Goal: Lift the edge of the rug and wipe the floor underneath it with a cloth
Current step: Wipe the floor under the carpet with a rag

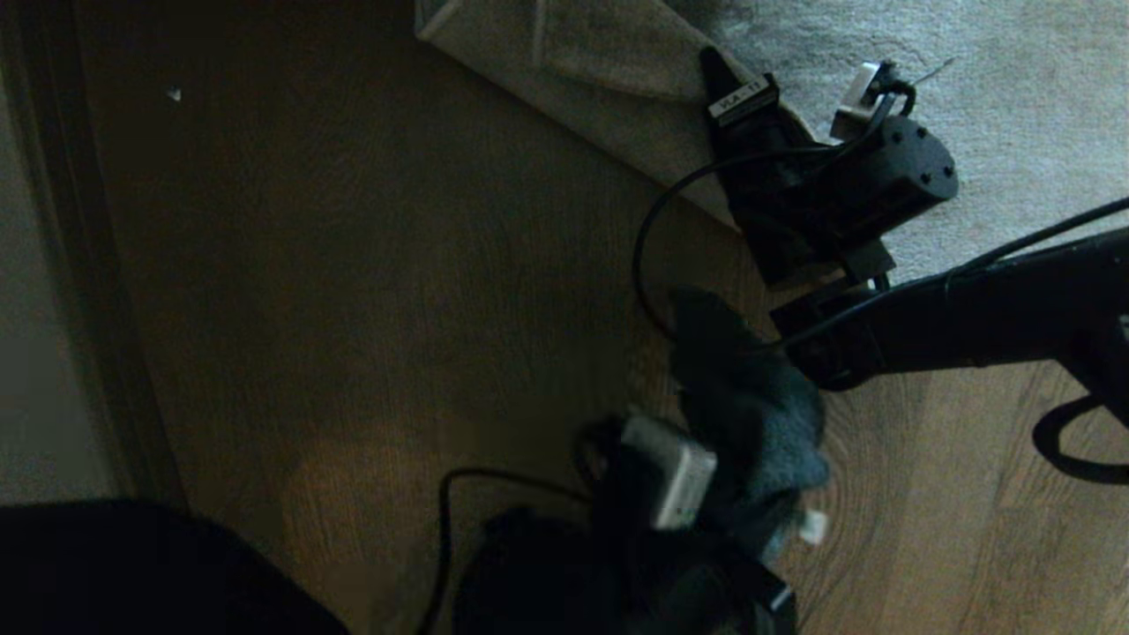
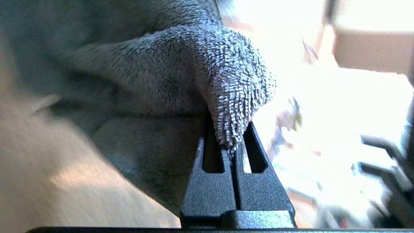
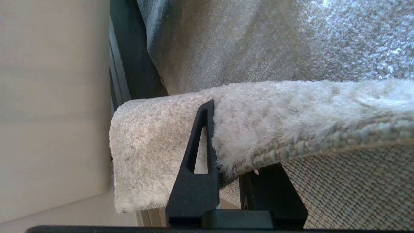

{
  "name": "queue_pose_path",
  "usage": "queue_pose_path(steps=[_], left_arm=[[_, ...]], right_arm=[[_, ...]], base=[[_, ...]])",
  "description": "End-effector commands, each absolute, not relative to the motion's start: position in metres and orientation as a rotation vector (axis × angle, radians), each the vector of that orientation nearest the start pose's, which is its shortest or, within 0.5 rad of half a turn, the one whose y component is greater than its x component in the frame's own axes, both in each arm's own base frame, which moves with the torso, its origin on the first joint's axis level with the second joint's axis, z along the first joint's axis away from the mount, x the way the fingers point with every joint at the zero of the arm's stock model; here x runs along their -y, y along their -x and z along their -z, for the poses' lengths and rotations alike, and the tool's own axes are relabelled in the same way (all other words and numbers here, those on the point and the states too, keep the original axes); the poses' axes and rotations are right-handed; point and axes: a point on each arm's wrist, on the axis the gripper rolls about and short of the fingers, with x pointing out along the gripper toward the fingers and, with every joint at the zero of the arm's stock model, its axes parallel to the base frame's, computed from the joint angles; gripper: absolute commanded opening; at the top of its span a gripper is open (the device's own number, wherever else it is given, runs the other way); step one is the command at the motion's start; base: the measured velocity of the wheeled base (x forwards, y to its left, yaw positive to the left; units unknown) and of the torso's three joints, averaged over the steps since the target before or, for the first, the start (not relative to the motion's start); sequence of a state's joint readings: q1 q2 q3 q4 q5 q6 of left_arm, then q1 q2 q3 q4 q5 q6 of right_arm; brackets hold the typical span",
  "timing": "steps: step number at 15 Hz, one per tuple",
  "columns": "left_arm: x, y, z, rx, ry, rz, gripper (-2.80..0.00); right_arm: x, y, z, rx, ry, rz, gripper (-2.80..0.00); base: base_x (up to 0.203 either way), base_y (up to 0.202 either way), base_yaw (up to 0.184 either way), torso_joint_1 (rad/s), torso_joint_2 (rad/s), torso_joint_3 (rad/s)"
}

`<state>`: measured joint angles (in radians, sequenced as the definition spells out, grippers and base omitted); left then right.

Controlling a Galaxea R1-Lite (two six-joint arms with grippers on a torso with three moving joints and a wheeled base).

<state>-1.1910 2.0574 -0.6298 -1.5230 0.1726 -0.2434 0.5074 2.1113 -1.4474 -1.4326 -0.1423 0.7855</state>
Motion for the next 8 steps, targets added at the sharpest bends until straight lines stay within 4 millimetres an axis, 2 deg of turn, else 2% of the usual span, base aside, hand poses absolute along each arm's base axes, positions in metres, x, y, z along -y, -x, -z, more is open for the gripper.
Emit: queue_pose_path(steps=[1,6,8], left_arm=[[0.328,-0.114,-0.087,-0.102,0.247,1.071,-2.80],[0.335,-0.115,-0.054,-0.175,0.185,1.061,-2.80],[0.340,-0.123,-0.043,-0.180,0.182,1.046,-2.80]], right_arm=[[-0.197,-0.361,-0.281,0.574,-0.991,-0.627,-2.80],[-0.196,-0.362,-0.280,0.574,-0.993,-0.624,-2.80],[-0.197,-0.363,-0.279,0.572,-0.993,-0.623,-2.80]], base=[[0.000,0.000,0.000,0.000,0.00,0.000],[0.000,0.000,0.000,0.000,0.00,0.000],[0.000,0.000,0.000,0.000,0.00,0.000]])
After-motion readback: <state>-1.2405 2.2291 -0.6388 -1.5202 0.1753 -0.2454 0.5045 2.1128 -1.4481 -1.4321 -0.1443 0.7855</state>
